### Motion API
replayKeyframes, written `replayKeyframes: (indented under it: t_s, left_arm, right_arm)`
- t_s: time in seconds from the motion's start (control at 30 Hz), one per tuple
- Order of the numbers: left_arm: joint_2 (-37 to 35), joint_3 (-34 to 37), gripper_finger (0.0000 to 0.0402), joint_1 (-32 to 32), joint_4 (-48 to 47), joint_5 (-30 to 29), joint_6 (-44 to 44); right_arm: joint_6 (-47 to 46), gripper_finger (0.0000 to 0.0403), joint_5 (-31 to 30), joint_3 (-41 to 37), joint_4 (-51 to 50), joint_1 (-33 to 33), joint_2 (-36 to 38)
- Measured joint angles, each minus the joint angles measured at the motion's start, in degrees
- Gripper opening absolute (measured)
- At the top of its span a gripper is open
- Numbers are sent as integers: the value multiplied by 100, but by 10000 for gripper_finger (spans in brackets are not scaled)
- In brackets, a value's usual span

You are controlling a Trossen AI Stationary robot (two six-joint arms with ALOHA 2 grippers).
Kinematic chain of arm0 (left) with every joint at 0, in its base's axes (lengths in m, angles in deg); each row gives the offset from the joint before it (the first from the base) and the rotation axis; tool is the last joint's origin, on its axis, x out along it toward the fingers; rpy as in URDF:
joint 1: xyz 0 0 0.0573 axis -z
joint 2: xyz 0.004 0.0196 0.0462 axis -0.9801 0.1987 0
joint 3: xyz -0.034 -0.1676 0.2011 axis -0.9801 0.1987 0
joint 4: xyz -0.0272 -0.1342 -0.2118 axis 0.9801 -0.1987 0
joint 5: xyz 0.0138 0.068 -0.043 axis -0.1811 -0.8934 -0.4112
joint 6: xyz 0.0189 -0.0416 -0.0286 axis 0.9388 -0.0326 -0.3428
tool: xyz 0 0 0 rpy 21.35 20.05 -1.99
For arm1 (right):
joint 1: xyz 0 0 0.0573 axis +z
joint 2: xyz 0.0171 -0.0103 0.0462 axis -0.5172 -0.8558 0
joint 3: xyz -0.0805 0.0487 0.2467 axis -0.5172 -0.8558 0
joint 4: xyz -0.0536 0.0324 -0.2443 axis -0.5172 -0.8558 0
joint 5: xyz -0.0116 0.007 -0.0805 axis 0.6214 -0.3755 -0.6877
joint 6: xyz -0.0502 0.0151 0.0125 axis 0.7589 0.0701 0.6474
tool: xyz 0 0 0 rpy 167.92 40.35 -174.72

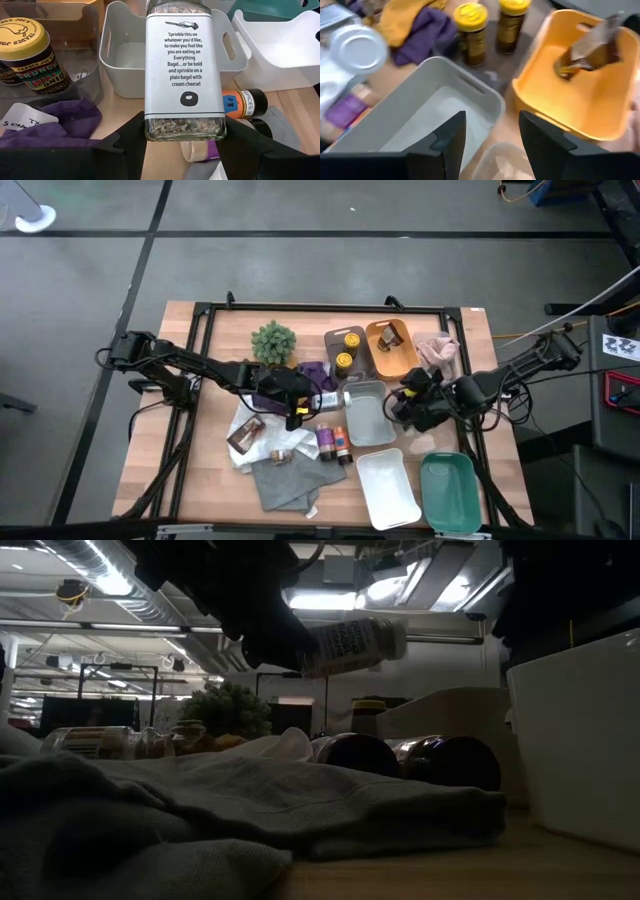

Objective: Sort spices by type
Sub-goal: Put the white seasoning bottle into the gray bin

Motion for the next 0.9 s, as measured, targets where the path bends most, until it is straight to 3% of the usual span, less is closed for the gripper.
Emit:
replayKeyframes:
  t_s: [0.23,0.4,0.57,0.9]
  left_arm:
    - [0,0,186,-2,0,29,0]
    - [0,0,189,28,-7,70,0]
    - [4,0,188,93,-45,68,0]
    - [7,0,192,114,-19,74,0]
  right_arm:
    - [1208,184,937,0,830,-506,-21]
    - [1800,184,1191,2,1346,-765,-84]
    - [1794,184,1418,2,1505,-884,-92]
    - [2361,184,2760,2,1839,-1224,-805]
